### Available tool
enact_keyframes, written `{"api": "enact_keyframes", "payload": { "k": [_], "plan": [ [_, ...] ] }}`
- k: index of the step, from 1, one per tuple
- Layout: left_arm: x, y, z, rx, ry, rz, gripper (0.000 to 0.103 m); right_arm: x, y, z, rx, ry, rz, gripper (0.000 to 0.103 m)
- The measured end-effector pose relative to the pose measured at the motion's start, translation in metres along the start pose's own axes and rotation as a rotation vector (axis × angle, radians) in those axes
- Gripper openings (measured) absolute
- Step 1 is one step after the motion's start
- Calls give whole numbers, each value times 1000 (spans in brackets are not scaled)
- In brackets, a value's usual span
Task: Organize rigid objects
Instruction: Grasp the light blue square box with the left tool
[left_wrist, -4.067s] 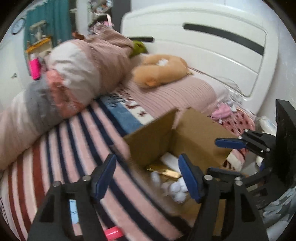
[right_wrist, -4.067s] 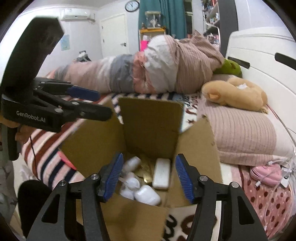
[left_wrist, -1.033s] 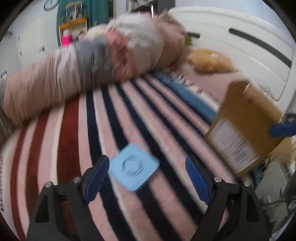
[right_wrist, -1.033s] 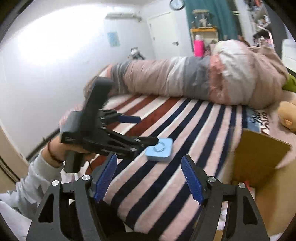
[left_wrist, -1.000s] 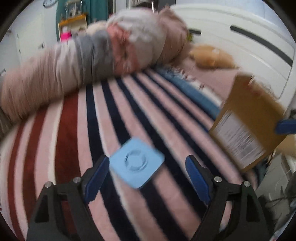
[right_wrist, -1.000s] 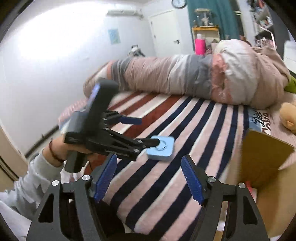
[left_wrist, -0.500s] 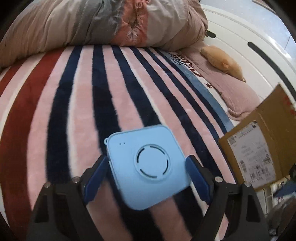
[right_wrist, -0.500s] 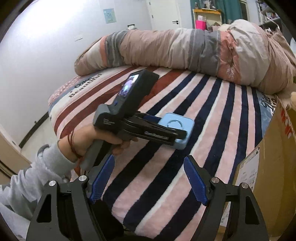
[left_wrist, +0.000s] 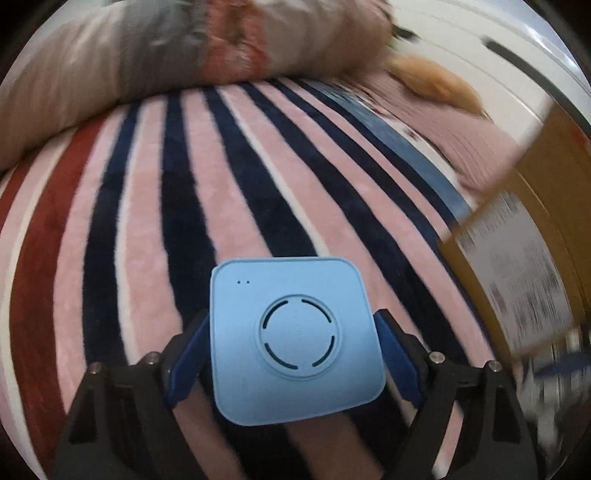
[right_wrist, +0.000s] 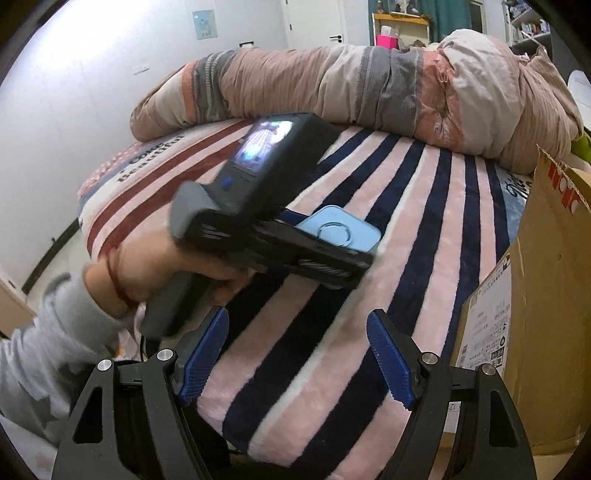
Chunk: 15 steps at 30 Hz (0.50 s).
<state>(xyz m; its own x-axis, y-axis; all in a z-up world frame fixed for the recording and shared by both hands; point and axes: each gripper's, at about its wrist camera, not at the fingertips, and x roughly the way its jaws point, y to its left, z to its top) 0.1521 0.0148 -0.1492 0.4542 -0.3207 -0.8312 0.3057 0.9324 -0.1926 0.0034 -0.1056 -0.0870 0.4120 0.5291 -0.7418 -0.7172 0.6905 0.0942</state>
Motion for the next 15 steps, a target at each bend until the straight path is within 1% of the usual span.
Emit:
{"api": "enact_keyframes", "payload": {
  "k": [3, 5, 7, 9, 10, 11, 13, 14, 15],
  "plan": [
    [-8, -2, -14, 137, 88, -108, 84, 4, 2, -3, -24, 13, 19, 75],
    [-15, -2, -23, 163, 117, -142, 84, 12, 4, -6, -51, 35, 45, 75],
    [-20, 2, -28, 134, 105, -150, 84, 23, 6, -10, -82, 61, 75, 75],
    [-24, 9, -34, 40, 80, -157, 85, 37, 8, -13, -117, 81, 85, 76],
    [-25, 11, -36, -5, 60, -158, 85, 43, 9, -15, -134, 90, 79, 80],
    [-27, 11, -39, -40, 32, -142, 85, 52, 9, -17, -153, 99, 61, 82],
    [-28, 11, -43, -93, -10, -121, 85, 66, 6, -18, -176, 111, 29, 82],
    [-28, 10, -45, -107, -28, -120, 83, 71, 5, -17, -181, 111, 29, 82],
    [-28, 7, -47, -101, -41, -111, 83, 77, 2, -16, -187, 109, 31, 82]
  ]
}}
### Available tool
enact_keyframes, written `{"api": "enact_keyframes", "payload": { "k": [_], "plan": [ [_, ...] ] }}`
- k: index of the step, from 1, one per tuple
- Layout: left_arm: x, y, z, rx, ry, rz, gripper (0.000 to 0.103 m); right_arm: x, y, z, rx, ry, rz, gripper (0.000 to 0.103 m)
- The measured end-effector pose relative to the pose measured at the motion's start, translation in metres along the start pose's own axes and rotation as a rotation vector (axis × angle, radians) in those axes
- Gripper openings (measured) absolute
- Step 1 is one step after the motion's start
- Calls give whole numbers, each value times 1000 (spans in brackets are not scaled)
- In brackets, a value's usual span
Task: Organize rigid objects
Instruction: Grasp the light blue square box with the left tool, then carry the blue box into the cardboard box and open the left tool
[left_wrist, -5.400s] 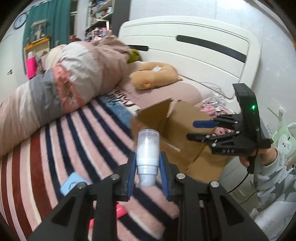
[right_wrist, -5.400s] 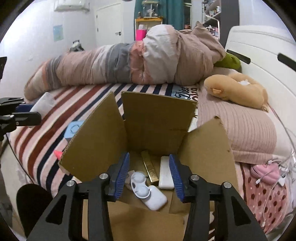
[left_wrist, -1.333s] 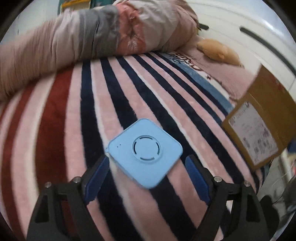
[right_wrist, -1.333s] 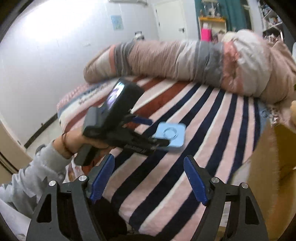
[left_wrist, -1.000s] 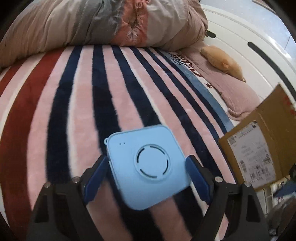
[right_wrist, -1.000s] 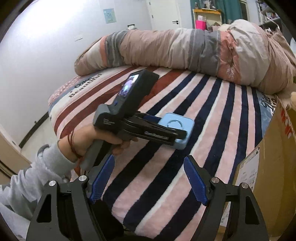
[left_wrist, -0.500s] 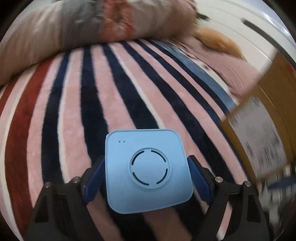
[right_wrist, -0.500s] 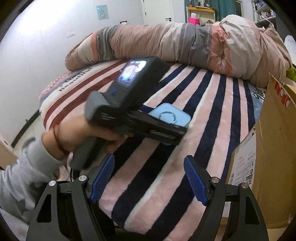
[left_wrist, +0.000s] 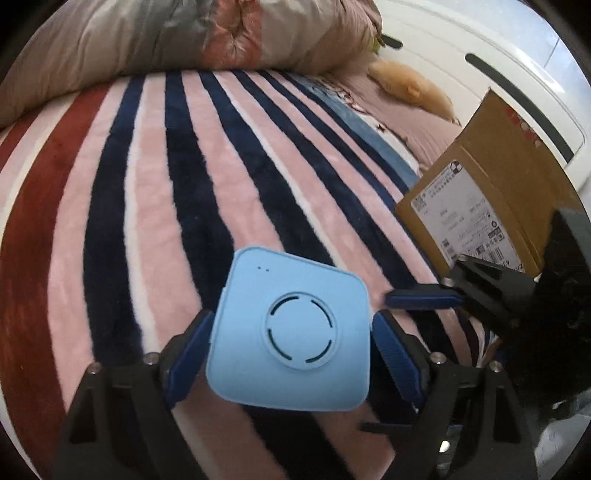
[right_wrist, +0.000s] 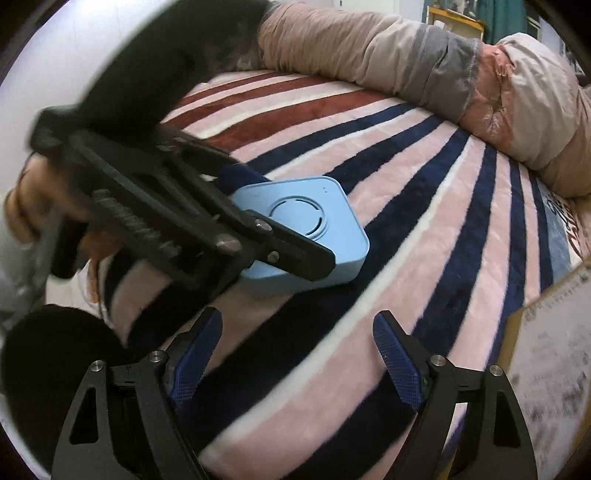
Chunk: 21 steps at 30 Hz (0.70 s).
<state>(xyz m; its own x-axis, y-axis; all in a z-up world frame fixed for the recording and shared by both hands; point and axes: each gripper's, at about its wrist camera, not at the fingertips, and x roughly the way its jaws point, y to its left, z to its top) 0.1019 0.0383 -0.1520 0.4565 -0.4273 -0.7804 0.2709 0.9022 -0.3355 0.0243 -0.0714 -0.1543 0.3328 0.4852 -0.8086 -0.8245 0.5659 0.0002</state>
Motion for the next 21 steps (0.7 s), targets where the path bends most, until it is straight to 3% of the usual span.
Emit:
{"api": "enact_keyframes", "payload": {
  "k": [3, 8, 13, 17, 21],
  "plan": [
    [-1, -3, -4, 13, -19, 17, 82, 11, -6, 7, -36, -27, -8, 82],
    [-4, 5, -4, 3, -10, -1, 82, 25, -8, 18, -56, -68, 90, 81],
    [-23, -4, -4, 30, -40, -2, 82, 20, -2, 24, -48, -99, 73, 78],
    [-76, -35, 0, 91, -127, -29, 82, -23, 21, 33, -57, -146, -1, 78],
    [-128, -79, 12, 173, -204, -31, 82, -91, 36, 42, -39, -231, -67, 78]
  ]
}}
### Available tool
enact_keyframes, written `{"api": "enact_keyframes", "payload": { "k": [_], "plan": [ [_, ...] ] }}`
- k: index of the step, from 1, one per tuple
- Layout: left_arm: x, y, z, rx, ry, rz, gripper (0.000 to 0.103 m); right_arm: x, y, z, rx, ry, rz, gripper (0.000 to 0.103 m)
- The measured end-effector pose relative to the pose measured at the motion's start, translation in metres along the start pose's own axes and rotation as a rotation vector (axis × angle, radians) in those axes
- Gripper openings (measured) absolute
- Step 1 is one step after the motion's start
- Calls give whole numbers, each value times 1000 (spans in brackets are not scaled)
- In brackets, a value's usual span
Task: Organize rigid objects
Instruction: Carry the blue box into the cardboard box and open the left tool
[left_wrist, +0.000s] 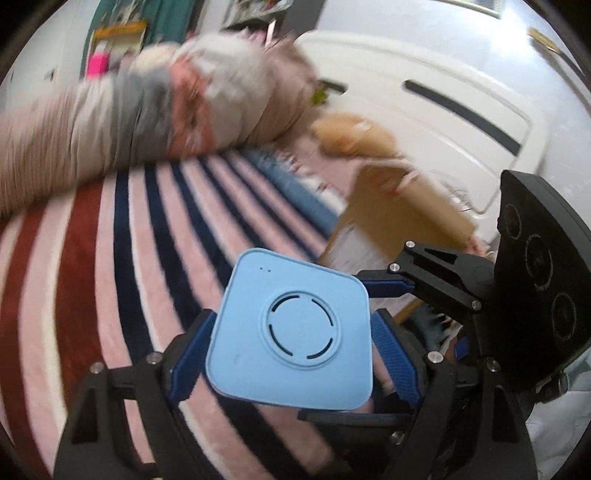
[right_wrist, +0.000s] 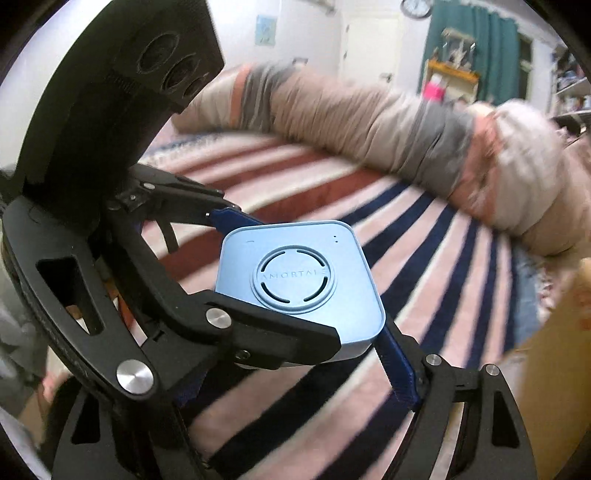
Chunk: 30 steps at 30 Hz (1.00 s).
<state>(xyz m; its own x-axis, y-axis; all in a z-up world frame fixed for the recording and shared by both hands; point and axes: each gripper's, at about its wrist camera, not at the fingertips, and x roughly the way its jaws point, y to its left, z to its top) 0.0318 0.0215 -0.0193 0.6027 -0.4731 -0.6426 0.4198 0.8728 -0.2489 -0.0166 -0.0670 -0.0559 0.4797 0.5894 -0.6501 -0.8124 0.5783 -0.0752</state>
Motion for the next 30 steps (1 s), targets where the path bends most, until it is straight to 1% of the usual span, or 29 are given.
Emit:
{"api": "enact_keyframes", "payload": {
  "k": [2, 4, 5, 8, 12, 15, 17, 19, 21, 22, 23, 25, 26, 27, 30],
  "plan": [
    [-19, -27, 17, 50, -38, 7, 82, -31, -2, 9, 10, -43, -20, 78],
    [-27, -47, 30, 90, -63, 8, 82, -60, -7, 14, 10, -87, -48, 78],
    [-27, -62, 41, 115, -72, 3, 82, -77, -11, 15, 0, -113, -75, 78],
    [-17, -89, 61, 165, -71, -18, 82, -110, -31, 9, 10, -146, -135, 78],
    [25, -127, 88, 203, -28, -78, 82, -137, -70, -9, 67, -140, -185, 78],
    [65, -147, 101, 221, 30, -115, 82, -146, -105, -29, 127, -112, -215, 78],
    [91, -155, 110, 224, 74, -129, 82, -148, -128, -41, 171, -87, -215, 78],
    [109, -159, 114, 217, 106, -142, 83, -146, -151, -51, 216, -61, -204, 79],
    [119, -157, 115, 195, 121, -144, 82, -141, -166, -57, 251, -42, -191, 79],
    [120, -157, 114, 193, 118, -131, 83, -141, -172, -59, 274, -38, -182, 80],
    [120, -155, 113, 195, 110, -113, 84, -142, -175, -61, 287, -31, -184, 86],
    [117, -153, 112, 196, 95, -75, 88, -137, -178, -62, 285, -2, -218, 94],
    [113, -152, 111, 195, 87, -63, 92, -138, -177, -63, 277, -2, -227, 94],
    [106, -150, 109, 190, 71, -49, 92, -138, -177, -63, 270, -4, -231, 94],
    [86, -143, 104, 166, 19, -1, 93, -141, -171, -63, 266, -27, -191, 94]
  ]
}}
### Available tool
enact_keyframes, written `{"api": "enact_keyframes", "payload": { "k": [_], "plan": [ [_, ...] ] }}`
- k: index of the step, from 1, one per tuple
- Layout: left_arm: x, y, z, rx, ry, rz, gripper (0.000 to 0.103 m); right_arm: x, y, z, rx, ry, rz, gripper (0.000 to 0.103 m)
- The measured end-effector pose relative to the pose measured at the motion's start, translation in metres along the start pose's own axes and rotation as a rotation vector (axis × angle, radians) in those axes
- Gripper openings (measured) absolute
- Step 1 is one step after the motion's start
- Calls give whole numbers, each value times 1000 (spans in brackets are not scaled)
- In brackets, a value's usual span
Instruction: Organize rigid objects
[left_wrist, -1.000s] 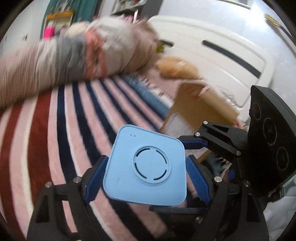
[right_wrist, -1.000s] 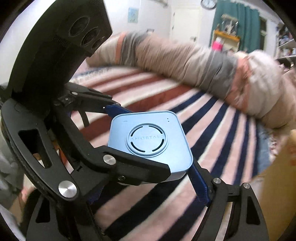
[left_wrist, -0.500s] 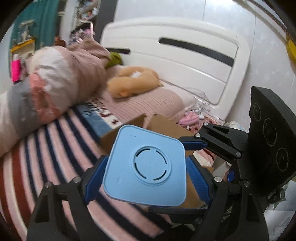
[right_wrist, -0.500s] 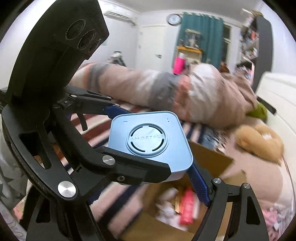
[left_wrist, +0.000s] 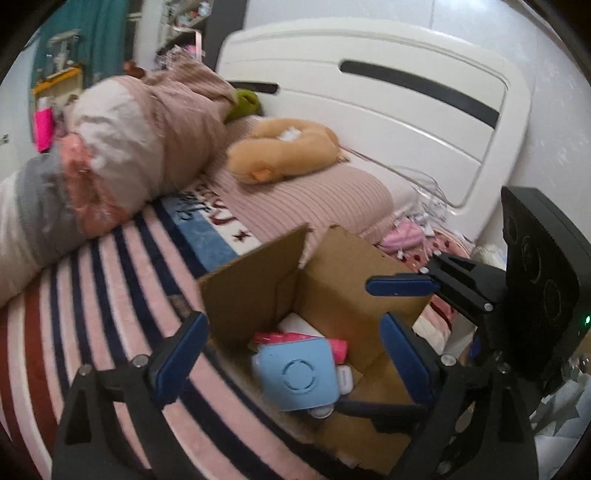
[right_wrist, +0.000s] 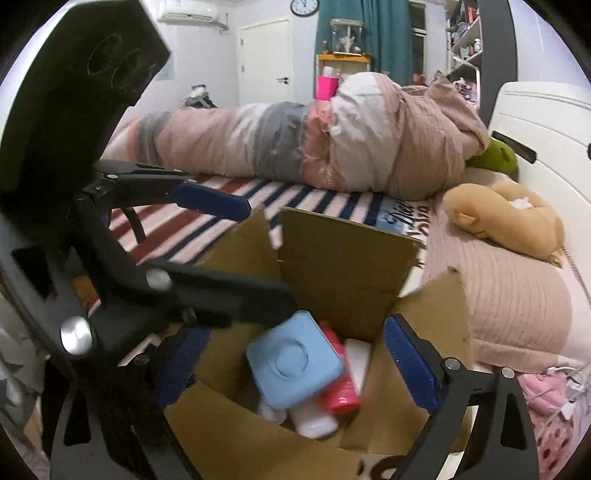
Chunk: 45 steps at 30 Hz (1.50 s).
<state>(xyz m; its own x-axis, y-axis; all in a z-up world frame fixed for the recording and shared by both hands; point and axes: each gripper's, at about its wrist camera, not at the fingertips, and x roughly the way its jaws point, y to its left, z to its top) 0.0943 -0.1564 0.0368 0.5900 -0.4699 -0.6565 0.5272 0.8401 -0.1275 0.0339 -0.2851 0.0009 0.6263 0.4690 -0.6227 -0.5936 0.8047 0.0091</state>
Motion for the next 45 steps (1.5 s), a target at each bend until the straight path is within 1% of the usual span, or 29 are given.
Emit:
{"api": "enact_keyframes", "payload": {
  "k": [2, 4, 7, 9, 10, 11, 13, 14, 17, 20, 23, 27, 33, 41, 45],
  "plan": [
    [-18, 3, -5, -22, -47, 56, 93, -5, 5, 1, -10, -36, 18, 94],
    [-41, 7, -13, -45, -109, 148, 93, -17, 11, 2, -30, -98, 20, 94],
    [-74, 10, -29, -81, -208, 301, 93, -38, 19, 6, -48, -221, 42, 103],
    [-90, 13, -42, -122, -262, 386, 94, -48, 22, 9, -46, -288, 65, 103],
    [-96, 15, -49, -141, -282, 428, 98, -53, 24, 10, -46, -317, 77, 103],
    [-100, 17, -54, -155, -296, 462, 102, -56, 25, 10, -48, -341, 90, 103],
    [-108, 22, -66, -192, -337, 535, 102, -59, 28, 13, -50, -372, 104, 103],
    [-111, 25, -71, -211, -352, 555, 102, -59, 29, 13, -49, -380, 109, 103],
    [-112, 37, -82, -269, -384, 551, 102, -52, 30, 16, -36, -382, 122, 103],
    [-107, 50, -90, -328, -395, 550, 102, -44, 34, 18, -42, -348, 94, 103],
    [-98, 57, -92, -325, -360, 559, 102, -39, 37, 18, -57, -337, 69, 103],
    [-93, 62, -94, -336, -352, 568, 102, -36, 40, 16, -63, -332, 59, 103],
    [-97, 60, -97, -337, -365, 581, 102, -33, 44, 15, -76, -331, 51, 103],
    [-93, 57, -94, -317, -350, 610, 102, -33, 41, 16, -58, -323, 87, 103],
    [-92, 56, -94, -315, -350, 611, 102, -31, 39, 15, -47, -316, 93, 103]
  ]
}}
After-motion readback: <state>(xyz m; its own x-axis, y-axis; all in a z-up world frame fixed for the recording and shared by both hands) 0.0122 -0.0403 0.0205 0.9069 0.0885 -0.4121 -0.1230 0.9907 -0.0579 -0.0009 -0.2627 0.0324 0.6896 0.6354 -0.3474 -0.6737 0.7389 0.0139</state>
